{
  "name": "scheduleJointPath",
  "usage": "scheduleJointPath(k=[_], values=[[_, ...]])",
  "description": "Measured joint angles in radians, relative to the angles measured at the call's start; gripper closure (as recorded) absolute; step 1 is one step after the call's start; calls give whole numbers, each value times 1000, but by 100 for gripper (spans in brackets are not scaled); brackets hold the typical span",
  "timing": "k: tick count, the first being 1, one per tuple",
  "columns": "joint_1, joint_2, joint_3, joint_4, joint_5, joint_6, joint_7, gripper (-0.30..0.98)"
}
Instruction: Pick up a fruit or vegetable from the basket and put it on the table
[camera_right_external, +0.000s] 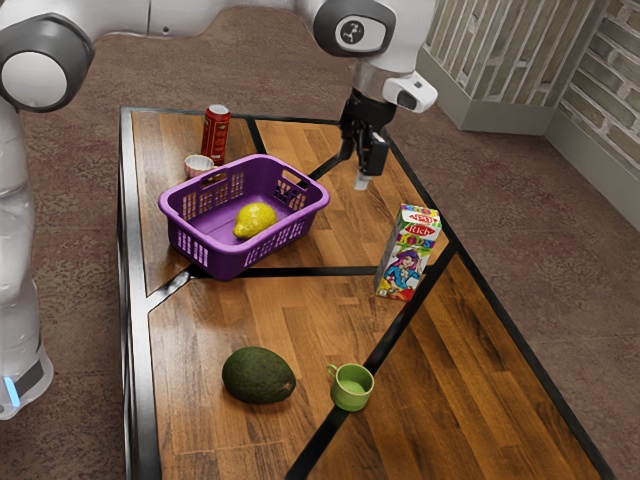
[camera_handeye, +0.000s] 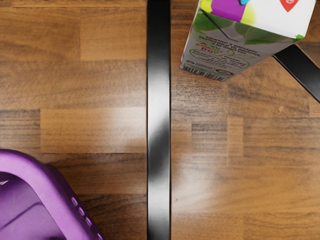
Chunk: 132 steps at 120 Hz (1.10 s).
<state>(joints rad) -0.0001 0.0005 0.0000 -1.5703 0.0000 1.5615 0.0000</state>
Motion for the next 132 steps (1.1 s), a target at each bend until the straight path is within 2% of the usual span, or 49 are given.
scheduleJointPath(k=[8, 17, 25, 36, 56, 63, 73, 82, 90, 105, 121, 125, 132], values=[[-87, 25, 93, 191, -2, -36, -14, 1], [-79, 36, 127, 266, -3, -70, -31, 1], [3, 36, 130, 308, 1, -96, -45, 2], [175, 10, 108, 474, 64, -136, -61, 2], [385, 49, 145, 506, 89, -176, -69, 2], [358, 55, 144, 505, 83, -183, -70, 2], [211, 59, 140, 494, 80, -191, -73, 2], [79, 70, 145, 451, 73, -194, -74, 2], [47, 62, 152, 322, 61, -168, -75, 2], [91, -51, 169, -35, 44, -19, -76, 2], [139, -252, 170, -372, 39, 145, -77, 3], [163, -295, 151, -439, 39, 181, -78, 3], [247, -367, 58, -536, 34, 230, -78, 3]])
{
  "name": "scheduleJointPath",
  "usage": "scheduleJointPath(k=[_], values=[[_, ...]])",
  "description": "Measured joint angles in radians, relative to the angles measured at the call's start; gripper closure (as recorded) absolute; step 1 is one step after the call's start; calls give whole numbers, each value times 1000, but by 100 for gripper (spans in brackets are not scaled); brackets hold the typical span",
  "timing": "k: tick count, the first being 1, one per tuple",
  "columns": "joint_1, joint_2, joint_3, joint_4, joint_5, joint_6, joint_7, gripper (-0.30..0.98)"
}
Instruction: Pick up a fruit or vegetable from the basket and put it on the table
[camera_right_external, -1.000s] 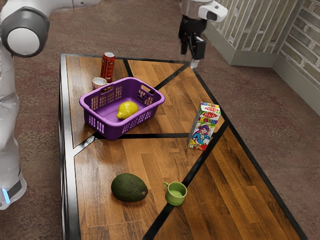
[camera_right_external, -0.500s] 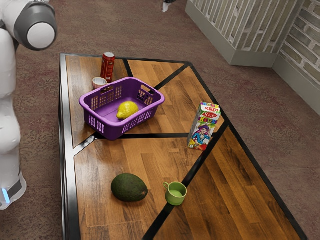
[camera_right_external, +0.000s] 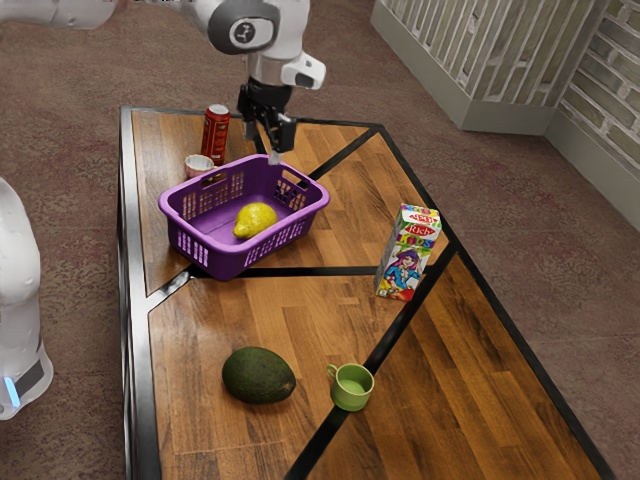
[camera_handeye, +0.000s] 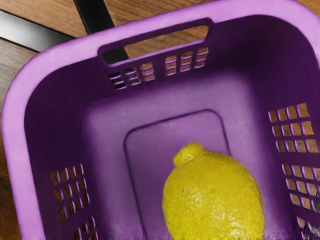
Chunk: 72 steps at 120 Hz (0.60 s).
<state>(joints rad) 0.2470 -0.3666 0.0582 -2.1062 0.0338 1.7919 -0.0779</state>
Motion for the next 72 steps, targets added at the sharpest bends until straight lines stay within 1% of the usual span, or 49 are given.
scheduleJointPath(k=[5, 14, 23, 41, 55, 72], values=[[26, -21, -33, -27, -3, 22, 0, 3], [39, 35, -56, 42, -8, 17, -2, 2], [48, 71, -60, 68, -14, 18, -6, 2], [48, 88, -62, 64, -22, 22, -57, 2], [46, 97, -61, 34, -28, 23, -99, 2], [31, 109, -61, -10, -60, 26, -140, 2]])
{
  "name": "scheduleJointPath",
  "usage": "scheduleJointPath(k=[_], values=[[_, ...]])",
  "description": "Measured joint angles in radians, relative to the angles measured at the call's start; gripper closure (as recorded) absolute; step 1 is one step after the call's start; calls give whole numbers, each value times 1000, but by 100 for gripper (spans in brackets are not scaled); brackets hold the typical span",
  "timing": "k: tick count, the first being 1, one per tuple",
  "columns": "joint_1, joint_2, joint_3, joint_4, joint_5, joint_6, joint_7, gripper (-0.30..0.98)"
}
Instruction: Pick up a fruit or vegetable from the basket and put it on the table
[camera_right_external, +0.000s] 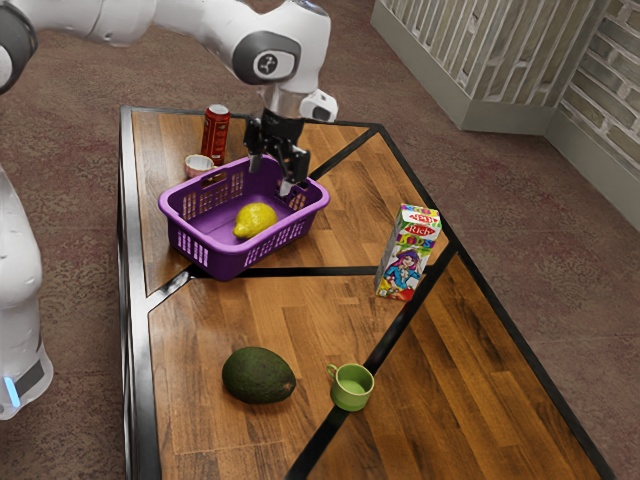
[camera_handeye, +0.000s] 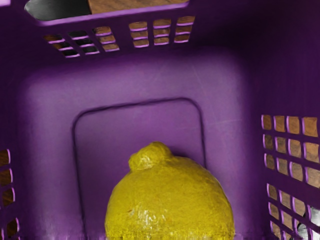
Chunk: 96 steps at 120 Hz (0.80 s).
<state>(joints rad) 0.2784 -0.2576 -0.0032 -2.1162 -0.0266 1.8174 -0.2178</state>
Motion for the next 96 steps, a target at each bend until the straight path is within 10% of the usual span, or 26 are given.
scheduleJointPath(k=[96], values=[[-9, 10, 32, -134, -115, 62, -104, 3]])
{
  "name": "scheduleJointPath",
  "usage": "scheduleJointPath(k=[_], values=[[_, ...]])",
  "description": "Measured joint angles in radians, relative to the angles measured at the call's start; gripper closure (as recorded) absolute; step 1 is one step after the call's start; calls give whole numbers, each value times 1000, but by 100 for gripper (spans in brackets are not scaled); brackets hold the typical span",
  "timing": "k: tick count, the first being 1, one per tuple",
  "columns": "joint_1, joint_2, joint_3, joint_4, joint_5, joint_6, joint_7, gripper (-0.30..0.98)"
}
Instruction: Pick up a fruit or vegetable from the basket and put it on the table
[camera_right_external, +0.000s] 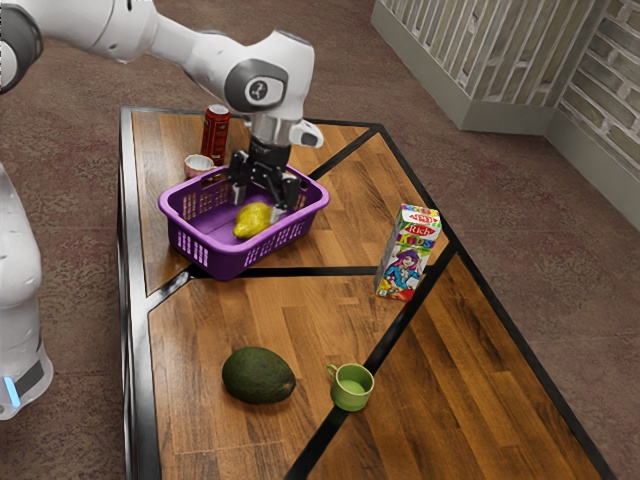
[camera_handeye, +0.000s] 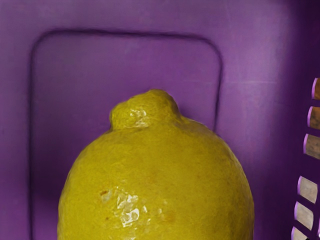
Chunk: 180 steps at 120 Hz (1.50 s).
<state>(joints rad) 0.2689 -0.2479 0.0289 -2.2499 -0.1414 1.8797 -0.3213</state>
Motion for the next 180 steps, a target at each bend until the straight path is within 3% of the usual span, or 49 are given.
scheduleJointPath(k=[89, 108, 125, 180], values=[[0, 28, 0, -51, -3, 97, -27, 3], [-3, 30, 0, -51, -1, 106, -30, 16], [-6, 34, 0, -51, 4, 107, -35, 19], [-13, 26, 24, 60, 16, -79, -34, 24]])
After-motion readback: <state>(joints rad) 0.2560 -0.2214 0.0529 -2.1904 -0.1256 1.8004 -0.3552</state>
